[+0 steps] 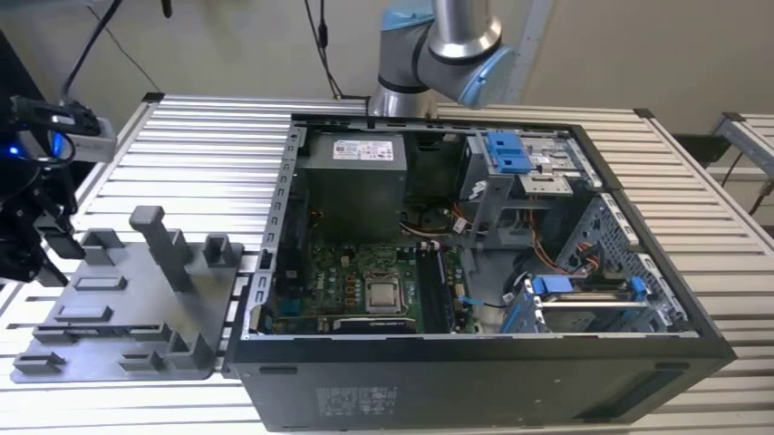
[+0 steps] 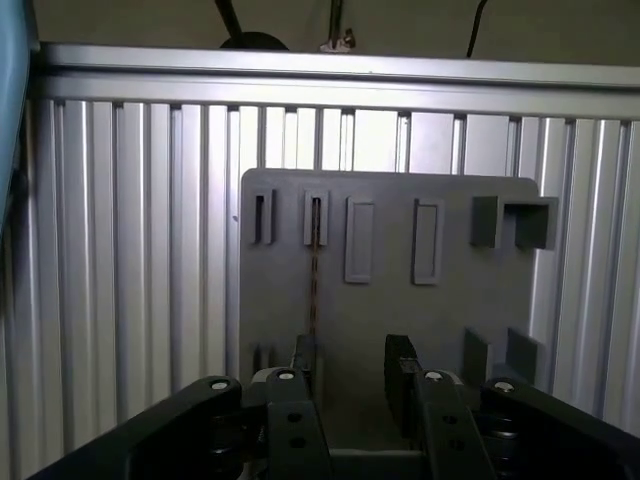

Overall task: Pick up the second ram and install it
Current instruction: 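Pick up the second ram and move it above second insertion slot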

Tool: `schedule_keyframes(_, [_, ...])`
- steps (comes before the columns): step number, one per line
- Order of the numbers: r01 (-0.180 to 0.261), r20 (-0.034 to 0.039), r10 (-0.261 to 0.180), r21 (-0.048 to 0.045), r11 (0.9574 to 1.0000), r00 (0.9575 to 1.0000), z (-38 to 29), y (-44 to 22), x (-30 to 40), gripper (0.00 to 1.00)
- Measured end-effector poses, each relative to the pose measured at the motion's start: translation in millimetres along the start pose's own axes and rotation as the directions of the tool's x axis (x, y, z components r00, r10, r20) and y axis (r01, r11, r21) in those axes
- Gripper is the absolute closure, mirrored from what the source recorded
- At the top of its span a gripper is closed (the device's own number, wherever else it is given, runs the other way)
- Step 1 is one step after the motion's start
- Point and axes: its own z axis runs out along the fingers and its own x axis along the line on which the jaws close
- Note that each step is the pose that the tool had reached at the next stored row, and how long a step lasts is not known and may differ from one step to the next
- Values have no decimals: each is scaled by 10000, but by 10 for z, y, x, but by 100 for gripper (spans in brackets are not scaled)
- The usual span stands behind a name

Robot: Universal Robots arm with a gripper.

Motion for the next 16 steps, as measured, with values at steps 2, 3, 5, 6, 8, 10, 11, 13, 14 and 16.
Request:
schedule_keyframes(2, [-1, 1, 1, 1, 10000, 10000, 31, 0, 1, 58])
schedule_keyframes(3, [-1, 0, 1, 0, 10000, 10000, 47, -1, 1, 58])
schedule_keyframes(5, [-1, 1, 1, 1, 10000, 10000, 79, -1, 3, 58])
schedule_keyframes(6, [-1, 0, 1, 3, 10000, 10000, 95, -1, 4, 58])
schedule_keyframes(8, [-1, -1, 1, 12, 10000, 10000, 128, -2, 6, 58])
schedule_keyframes(10, [0, 0, 0, 21, 10000, 10000, 165, -3, 8, 58])
schedule_keyframes(11, [-1, -1, 1, 23, 10000, 10000, 183, -3, 10, 58])
schedule_keyframes(13, [0, 0, 0, 26, 10000, 10000, 220, -3, 14, 58])
schedule_keyframes(14, [0, -1, 0, 26, 10000, 10000, 237, -3, 16, 58])
schedule_keyframes(16, [2, 0, -2, 35, 10000, 10000, 270, -3, 23, 58])
